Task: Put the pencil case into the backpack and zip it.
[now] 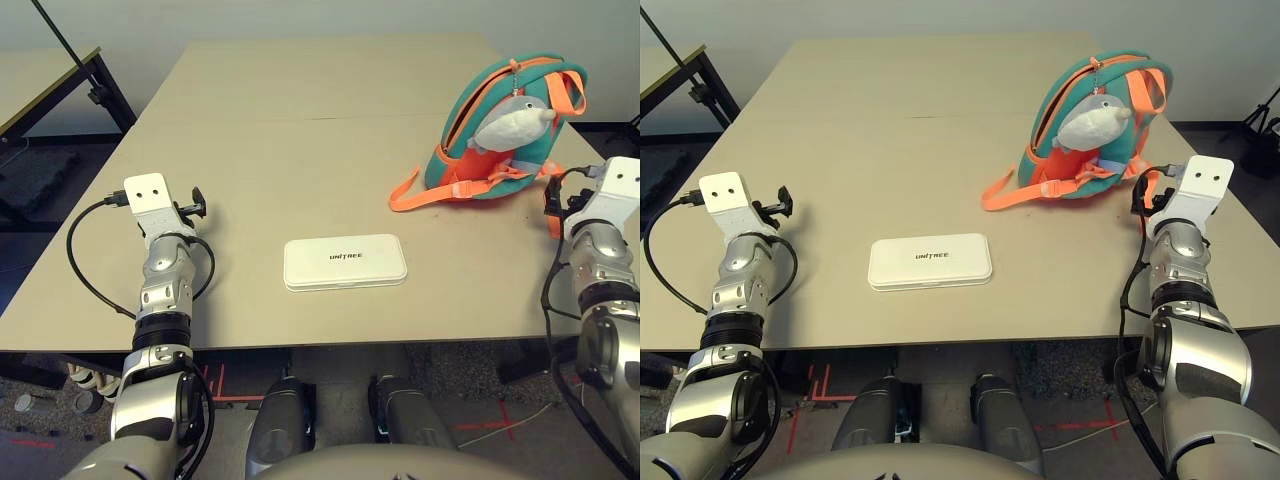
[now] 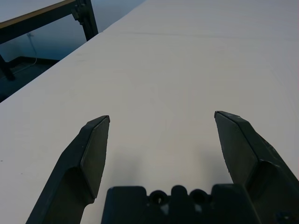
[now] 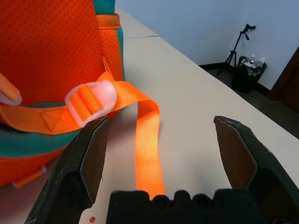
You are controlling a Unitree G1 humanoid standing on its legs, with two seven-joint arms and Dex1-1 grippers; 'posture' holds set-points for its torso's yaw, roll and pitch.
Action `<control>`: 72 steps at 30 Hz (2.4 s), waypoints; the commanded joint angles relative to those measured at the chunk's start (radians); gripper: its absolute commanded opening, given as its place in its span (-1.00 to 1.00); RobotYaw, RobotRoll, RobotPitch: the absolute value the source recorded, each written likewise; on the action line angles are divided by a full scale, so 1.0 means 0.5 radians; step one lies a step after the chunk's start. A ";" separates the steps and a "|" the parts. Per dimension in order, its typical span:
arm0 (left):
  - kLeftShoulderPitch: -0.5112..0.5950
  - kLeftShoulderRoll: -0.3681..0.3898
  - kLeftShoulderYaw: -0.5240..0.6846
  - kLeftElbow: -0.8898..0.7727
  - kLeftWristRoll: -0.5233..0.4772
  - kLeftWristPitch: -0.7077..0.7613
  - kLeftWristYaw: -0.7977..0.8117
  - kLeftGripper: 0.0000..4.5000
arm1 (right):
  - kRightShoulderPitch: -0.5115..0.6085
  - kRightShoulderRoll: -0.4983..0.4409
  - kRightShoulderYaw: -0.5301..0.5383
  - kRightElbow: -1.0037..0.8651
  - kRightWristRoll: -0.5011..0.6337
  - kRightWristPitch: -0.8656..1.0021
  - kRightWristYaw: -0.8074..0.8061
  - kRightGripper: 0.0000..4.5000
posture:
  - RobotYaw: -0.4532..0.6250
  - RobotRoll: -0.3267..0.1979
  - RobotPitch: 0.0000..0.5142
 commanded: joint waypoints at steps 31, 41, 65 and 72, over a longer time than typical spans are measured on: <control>-0.497 0.633 -0.100 0.051 -0.801 1.918 -1.606 1.00 | 1.338 -0.579 0.309 -2.642 0.531 1.428 1.369 0.99 | -0.47 0.25 -0.81; -0.675 0.770 -0.250 -0.021 -0.986 2.817 -1.823 1.00 | 0.998 -0.644 0.738 -2.639 0.237 1.327 1.646 0.82 | -0.41 0.25 -0.84; -0.514 0.697 -0.790 0.019 -1.037 3.022 -2.135 1.00 | 0.569 -0.356 1.080 -1.996 -0.372 0.805 1.684 -0.98 | -0.49 0.25 -0.80; -0.515 0.657 -0.908 0.110 -0.967 2.889 -2.184 1.00 | 0.550 -0.343 1.106 -1.949 -0.449 0.741 1.687 -0.98 | -0.52 0.25 -0.79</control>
